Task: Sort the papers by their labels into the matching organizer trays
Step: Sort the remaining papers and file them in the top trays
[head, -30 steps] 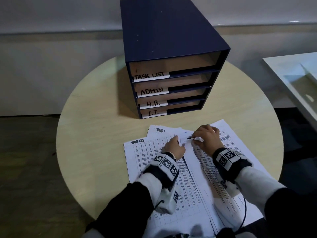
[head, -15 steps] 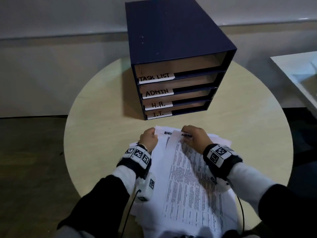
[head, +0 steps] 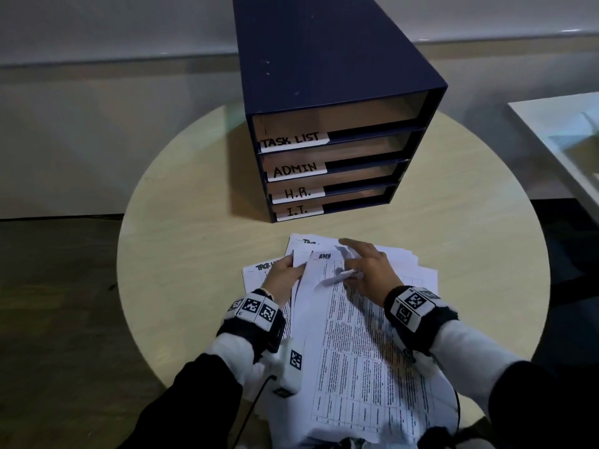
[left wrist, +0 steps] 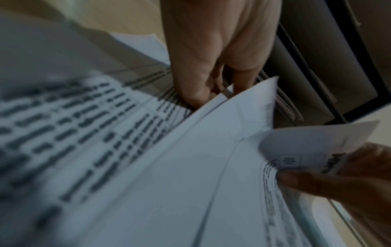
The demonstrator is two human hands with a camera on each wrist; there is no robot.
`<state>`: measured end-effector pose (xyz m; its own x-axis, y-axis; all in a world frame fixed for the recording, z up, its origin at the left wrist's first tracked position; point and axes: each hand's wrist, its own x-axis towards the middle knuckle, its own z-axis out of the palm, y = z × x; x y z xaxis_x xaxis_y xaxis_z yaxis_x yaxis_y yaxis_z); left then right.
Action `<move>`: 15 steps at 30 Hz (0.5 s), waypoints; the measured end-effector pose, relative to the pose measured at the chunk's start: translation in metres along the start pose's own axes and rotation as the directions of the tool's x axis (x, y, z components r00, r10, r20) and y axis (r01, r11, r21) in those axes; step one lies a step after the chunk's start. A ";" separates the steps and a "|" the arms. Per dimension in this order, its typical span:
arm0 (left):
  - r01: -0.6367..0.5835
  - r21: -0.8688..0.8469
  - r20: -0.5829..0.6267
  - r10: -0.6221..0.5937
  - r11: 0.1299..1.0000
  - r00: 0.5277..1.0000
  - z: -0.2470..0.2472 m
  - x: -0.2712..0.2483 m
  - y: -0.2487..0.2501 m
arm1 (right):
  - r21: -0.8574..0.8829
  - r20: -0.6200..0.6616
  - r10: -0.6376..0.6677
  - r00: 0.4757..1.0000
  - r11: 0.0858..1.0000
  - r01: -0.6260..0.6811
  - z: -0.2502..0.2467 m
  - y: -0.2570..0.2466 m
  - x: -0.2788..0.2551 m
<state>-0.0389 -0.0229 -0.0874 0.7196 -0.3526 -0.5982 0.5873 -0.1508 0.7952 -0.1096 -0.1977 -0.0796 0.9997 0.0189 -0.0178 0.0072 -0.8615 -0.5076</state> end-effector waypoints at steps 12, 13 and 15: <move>-0.335 0.665 0.082 0.380 0.668 0.921 0.004 -0.002 0.005 | -0.192 -0.101 -0.150 0.984 0.973 0.129 0.002 -0.006 -0.005; -0.334 0.707 0.082 0.396 0.624 0.915 0.004 -0.003 0.005 | -0.198 -0.112 -0.161 0.981 0.971 0.136 0.003 -0.005 -0.005; -0.328 0.752 0.062 0.434 0.572 0.899 0.003 -0.005 0.006 | -0.221 -0.127 -0.180 0.975 0.964 0.149 0.005 -0.006 -0.006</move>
<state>-0.0403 -0.0243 -0.0795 0.8784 -0.4400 -0.1868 -0.1791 -0.6652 0.7249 -0.1155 -0.1903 -0.0807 0.9770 0.1088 0.1833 0.1612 -0.9398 -0.3012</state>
